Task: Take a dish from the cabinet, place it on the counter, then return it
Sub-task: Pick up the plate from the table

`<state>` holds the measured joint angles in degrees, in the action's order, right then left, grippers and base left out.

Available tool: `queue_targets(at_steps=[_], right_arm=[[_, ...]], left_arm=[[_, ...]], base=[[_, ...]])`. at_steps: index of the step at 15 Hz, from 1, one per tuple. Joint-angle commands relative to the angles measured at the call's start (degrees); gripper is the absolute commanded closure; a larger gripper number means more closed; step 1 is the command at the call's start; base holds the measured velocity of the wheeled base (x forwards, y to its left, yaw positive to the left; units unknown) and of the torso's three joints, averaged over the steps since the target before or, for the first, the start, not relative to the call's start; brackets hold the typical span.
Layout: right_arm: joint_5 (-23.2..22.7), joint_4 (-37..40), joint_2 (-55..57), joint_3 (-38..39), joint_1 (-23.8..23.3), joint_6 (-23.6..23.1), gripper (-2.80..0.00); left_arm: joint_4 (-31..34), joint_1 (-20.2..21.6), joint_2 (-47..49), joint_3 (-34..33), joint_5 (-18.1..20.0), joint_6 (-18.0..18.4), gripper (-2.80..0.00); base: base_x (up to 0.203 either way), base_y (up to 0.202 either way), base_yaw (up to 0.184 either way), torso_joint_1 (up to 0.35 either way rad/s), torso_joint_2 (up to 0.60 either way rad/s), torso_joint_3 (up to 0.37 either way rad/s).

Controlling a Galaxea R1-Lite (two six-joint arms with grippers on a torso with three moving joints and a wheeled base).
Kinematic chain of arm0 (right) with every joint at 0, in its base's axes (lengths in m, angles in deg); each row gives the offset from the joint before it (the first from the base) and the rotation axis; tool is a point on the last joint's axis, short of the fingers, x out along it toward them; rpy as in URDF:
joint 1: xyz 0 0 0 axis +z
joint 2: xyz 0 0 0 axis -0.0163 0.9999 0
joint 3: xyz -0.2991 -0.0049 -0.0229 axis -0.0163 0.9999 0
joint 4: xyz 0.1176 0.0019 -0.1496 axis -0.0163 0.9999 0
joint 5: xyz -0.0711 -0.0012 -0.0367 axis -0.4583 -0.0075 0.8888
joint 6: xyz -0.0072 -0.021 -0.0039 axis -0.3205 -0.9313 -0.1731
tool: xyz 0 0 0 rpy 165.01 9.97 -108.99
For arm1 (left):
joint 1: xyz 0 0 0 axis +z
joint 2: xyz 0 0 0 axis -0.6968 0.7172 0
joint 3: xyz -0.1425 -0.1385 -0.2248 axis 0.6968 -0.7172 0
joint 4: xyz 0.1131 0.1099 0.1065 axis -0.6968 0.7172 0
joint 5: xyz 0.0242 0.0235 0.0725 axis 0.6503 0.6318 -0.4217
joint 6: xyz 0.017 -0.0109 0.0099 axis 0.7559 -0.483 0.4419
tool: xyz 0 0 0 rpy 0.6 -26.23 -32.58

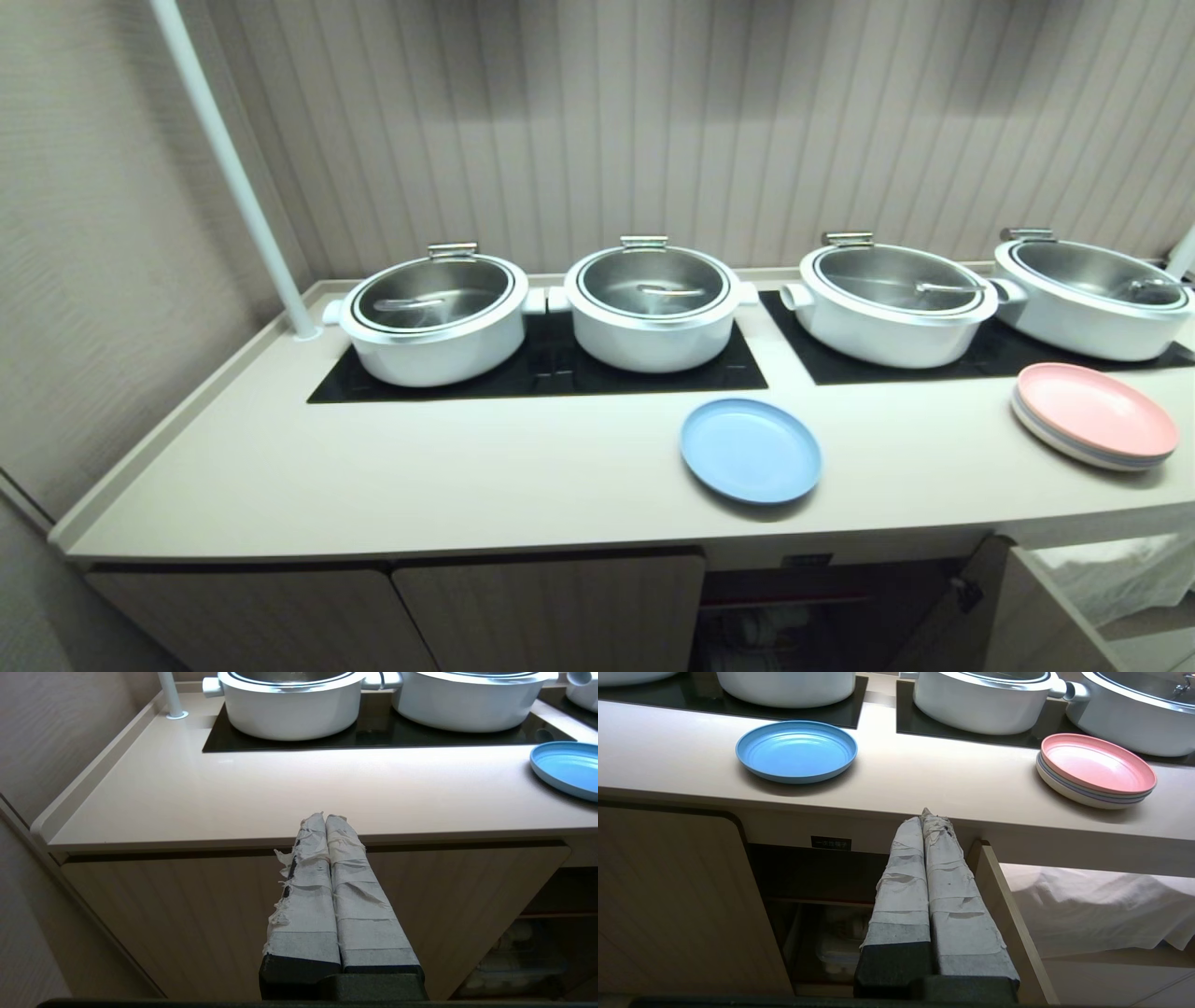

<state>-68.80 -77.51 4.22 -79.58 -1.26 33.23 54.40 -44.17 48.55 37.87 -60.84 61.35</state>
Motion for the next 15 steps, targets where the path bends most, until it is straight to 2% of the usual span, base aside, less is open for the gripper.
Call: queue_targets(at_steps=[1, 15], right_arm=[[0.02, 0.0, 0.16, 0.0, -0.02, -0.11, 0.0], [-0.16, 0.07, 0.16, 0.0, -0.02, 0.16, 0.0]], left_arm=[[0.0, 0.0, -0.02, 0.0, 0.01, 0.0, 0.0], [0.0, 0.0, -0.02, 0.0, 0.01, 0.0, 0.0]], base=[[0.0, 0.0, 0.0, 0.0, 0.0, 0.0], [0.0, 0.0, 0.0, 0.0, 0.0, 0.0]])
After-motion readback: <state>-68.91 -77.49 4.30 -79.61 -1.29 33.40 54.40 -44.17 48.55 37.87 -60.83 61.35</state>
